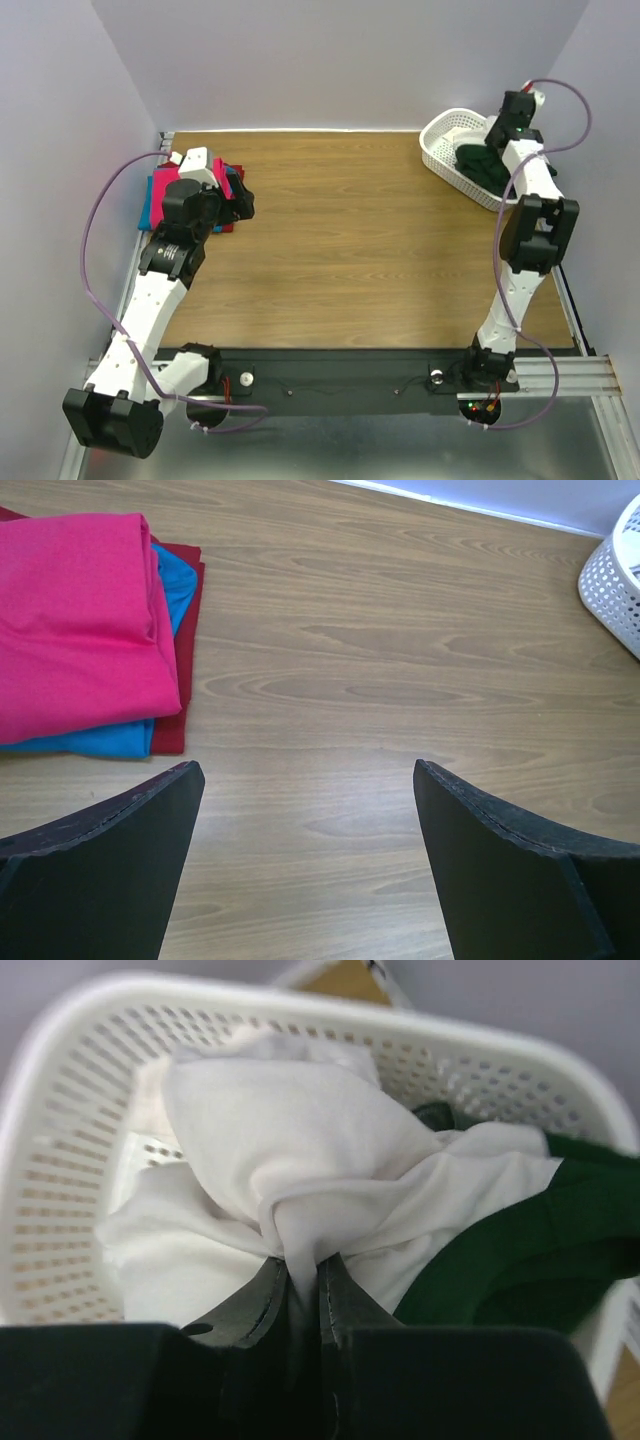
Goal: Fold and stack the t-shirts
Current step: Grab the tshirt from the pile, then move the tshirt to the center of the board
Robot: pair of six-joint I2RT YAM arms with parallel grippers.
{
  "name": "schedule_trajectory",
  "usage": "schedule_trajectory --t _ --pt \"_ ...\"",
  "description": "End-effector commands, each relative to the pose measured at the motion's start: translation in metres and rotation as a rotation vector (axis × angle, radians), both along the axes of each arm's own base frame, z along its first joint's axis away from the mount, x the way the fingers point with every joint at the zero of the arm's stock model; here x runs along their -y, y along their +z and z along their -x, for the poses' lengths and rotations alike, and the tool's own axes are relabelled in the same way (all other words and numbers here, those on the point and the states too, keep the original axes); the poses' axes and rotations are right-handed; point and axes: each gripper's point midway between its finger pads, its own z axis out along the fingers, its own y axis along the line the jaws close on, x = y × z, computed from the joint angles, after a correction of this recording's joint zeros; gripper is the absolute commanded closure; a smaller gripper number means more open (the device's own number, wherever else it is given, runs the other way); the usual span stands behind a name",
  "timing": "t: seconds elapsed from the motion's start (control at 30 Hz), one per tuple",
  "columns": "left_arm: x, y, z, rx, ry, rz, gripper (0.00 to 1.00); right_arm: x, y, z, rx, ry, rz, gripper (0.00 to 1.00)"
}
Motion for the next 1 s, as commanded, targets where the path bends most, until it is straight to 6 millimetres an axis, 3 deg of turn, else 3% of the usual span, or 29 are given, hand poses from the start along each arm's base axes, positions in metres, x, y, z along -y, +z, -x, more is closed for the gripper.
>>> schedule_trajectory --t 0.0,0.03,0.07,0.13,0.17,0.3,0.4,0.47,0.5,0.53,0.77,0.8,0.83,0.87,0.97 --pt "0.005 0.011 -0.003 0.05 -0.025 0.028 0.02 -0.014 0.194 0.016 0.414 0.055 0.046 1.0" --pt "0.005 0.011 -0.003 0.052 -0.027 0.029 0.02 -0.017 0.212 0.022 0.456 0.067 0.049 0.99" --pt "0.005 0.01 -0.003 0.049 -0.027 0.029 0.02 -0.022 0.258 0.038 0.572 0.083 0.07 1.0" --pt "0.005 0.011 -0.003 0.051 -0.026 0.031 0.02 -0.035 0.283 0.05 0.643 0.145 0.071 1.0" --pt "0.005 0.011 -0.003 0.051 -0.029 0.032 0.03 -0.043 0.315 0.067 0.718 0.177 0.085 1.0" --pt "0.005 0.012 -0.003 0.057 -0.028 0.037 0.03 -0.084 0.373 0.1 0.849 0.378 0.074 1.0" --pt "0.003 0.015 -0.002 0.069 -0.019 0.04 0.03 -0.11 0.399 0.124 0.916 0.495 0.07 1.0" --pt "0.001 0.016 -0.001 0.075 -0.007 0.039 0.04 -0.142 0.429 0.16 1.0 0.65 0.066 1.0" --pt "0.0 0.018 -0.001 0.08 -0.003 0.041 0.04 -0.143 0.43 0.16 1.01 0.65 0.061 1.0" --pt "-0.001 0.018 -0.001 0.083 0.0 0.04 0.04 -0.154 0.443 0.178 1.042 0.704 0.064 1.0" --pt "-0.006 0.022 -0.001 0.097 0.026 0.034 0.05 -0.205 0.47 0.235 1.118 0.979 -0.023 0.99" --pt "-0.006 0.025 0.0 0.102 0.026 0.038 0.06 -0.211 0.469 0.24 1.125 1.006 -0.044 0.98" --pt "-0.012 0.026 -0.001 0.107 0.064 0.034 0.07 -0.215 0.454 0.234 1.101 1.018 -0.086 0.98" --pt "-0.017 0.027 -0.001 0.111 0.092 0.03 0.07 -0.225 0.461 0.247 1.148 1.048 -0.104 0.94" --pt "-0.023 0.031 -0.001 0.122 0.131 0.043 0.09 -0.24 0.433 0.234 1.123 1.041 -0.19 0.92"
